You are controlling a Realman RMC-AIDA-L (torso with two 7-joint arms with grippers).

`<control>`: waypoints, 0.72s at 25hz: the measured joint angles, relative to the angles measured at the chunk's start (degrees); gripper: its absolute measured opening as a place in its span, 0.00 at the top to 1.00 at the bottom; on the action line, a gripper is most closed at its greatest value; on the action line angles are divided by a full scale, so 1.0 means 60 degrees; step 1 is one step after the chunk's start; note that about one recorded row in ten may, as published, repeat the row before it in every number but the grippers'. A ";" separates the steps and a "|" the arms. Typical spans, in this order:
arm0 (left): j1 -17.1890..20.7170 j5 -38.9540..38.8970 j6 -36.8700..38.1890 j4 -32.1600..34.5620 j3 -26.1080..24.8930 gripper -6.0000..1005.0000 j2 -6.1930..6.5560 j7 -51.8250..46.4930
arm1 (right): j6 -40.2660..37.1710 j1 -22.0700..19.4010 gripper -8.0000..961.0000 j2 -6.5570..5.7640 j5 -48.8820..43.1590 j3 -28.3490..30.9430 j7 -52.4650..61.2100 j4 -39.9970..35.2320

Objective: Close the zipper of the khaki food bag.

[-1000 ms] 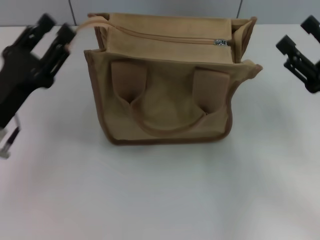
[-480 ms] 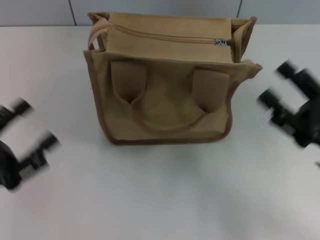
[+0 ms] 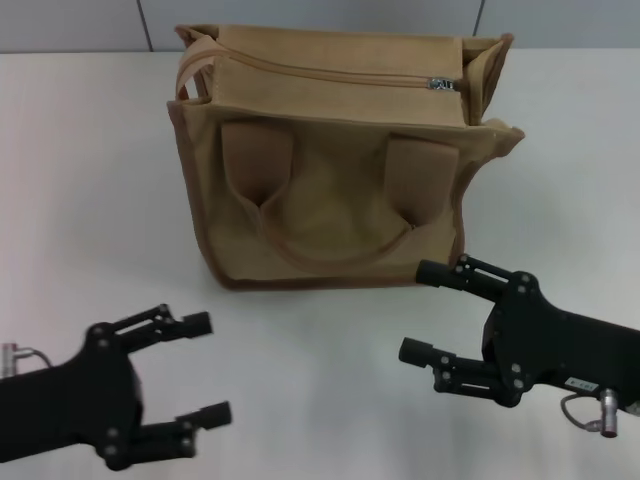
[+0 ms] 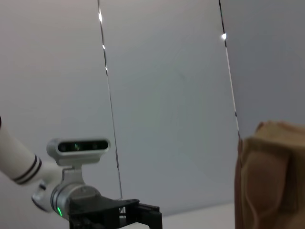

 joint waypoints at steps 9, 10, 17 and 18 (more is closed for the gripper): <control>-0.0143 0.0310 -0.0366 -0.0080 -0.0035 0.19 -0.0227 -0.0004 | 0.0211 -0.0015 0.18 0.0020 -0.0050 0.0000 -0.0009 0.0171; -0.0143 0.0310 -0.0366 -0.0080 -0.0035 0.19 -0.0227 -0.0004 | 0.0211 -0.0015 0.18 0.0020 -0.0050 0.0000 -0.0009 0.0171; -0.0163 0.0312 -0.0434 -0.0077 -0.0036 0.19 -0.0314 0.0081 | 0.0447 0.0038 0.18 0.0047 -0.0058 -0.0001 -0.0012 0.0329; -0.0170 0.0312 -0.0451 -0.0077 -0.0032 0.19 -0.0318 0.0088 | 0.0468 0.0054 0.18 0.0049 -0.0057 0.0000 -0.0013 0.0368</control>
